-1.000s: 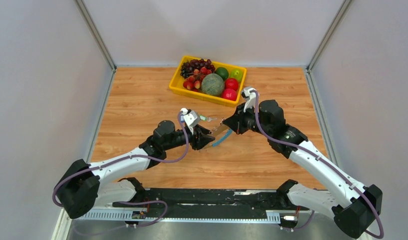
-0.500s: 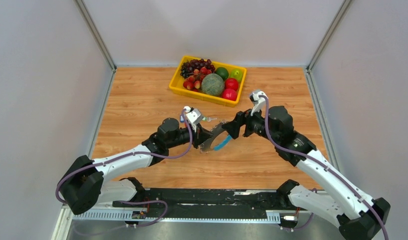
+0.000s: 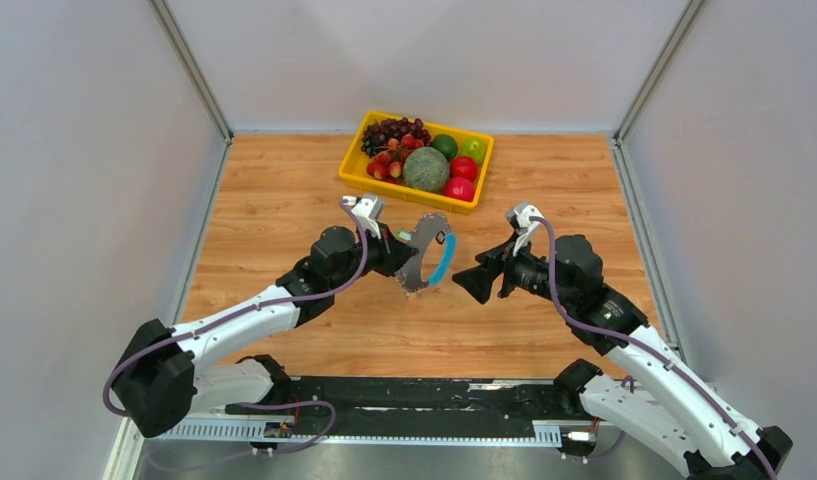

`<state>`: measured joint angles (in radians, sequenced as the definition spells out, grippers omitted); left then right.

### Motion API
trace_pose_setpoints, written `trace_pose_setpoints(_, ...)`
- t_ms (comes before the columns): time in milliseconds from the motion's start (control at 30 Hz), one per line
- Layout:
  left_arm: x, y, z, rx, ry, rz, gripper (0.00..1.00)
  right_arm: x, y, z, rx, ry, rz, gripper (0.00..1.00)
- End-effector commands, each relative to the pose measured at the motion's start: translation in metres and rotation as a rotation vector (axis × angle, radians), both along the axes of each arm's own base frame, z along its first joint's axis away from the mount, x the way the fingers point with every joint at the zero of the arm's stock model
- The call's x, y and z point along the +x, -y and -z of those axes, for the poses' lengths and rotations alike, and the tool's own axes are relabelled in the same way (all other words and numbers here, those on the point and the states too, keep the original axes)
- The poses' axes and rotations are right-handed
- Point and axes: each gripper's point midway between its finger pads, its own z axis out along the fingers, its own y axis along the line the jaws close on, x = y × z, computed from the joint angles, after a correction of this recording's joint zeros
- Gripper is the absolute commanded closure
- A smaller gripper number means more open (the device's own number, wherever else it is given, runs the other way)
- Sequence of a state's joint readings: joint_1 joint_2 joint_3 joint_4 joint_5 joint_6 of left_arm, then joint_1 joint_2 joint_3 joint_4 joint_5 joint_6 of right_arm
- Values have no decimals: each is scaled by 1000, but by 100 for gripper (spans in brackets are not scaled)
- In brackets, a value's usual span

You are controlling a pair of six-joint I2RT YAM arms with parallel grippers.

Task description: Remove the keys from the keyring

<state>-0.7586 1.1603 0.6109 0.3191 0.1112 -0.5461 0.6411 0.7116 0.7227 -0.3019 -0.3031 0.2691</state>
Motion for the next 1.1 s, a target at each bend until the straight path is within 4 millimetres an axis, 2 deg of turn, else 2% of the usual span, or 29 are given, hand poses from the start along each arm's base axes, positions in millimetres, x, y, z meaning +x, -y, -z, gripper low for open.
trace_pose_setpoints(0, 9, 2, -71, -245, -49, -99, 100, -12, -10, -12, 59, 0, -75, 21)
trace_pose_setpoints(167, 2, 9, -97, -339, -81, -62, 100, -8, -8, -8, 62, -20, -42, 18)
trace_pose_setpoints(400, -14, 4, -129, -431, -46, -14, 100, 17, 15, -5, 112, -66, 208, 10)
trace_pose_setpoints(467, -22, 6, -137, -462, -37, 29, 100, 19, 14, -8, 143, -76, 219, 9)
trace_pose_setpoints(600, -39, 10, -150, -515, -25, 124, 100, 13, 0, -25, 206, -77, 142, 9)
trace_pose_setpoints(767, -58, 20, -167, -575, -16, 261, 100, -2, -14, -58, 317, -40, 21, 13)
trace_pose_setpoints(833, -63, 21, -171, -597, -14, 293, 100, -11, -19, -68, 358, -37, -34, 20)
trace_pose_setpoints(933, -69, 20, -177, -626, 0, 327, 100, -23, -24, -84, 428, -24, -107, 38)
trace_pose_setpoints(967, -71, 20, -178, -635, 0, 332, 100, -26, -25, -87, 441, -25, -123, 48)
trace_pose_setpoints(1000, -72, 19, -180, -643, 9, 337, 100, -29, -25, -89, 448, -26, -137, 64)
trace_pose_setpoints(1033, -73, 18, -182, -649, 13, 338, 100, -31, -25, -91, 452, -24, -144, 72)
trace_pose_setpoints(1067, -73, 17, -182, -648, 16, 337, 99, -32, -24, -94, 458, -18, -148, 86)
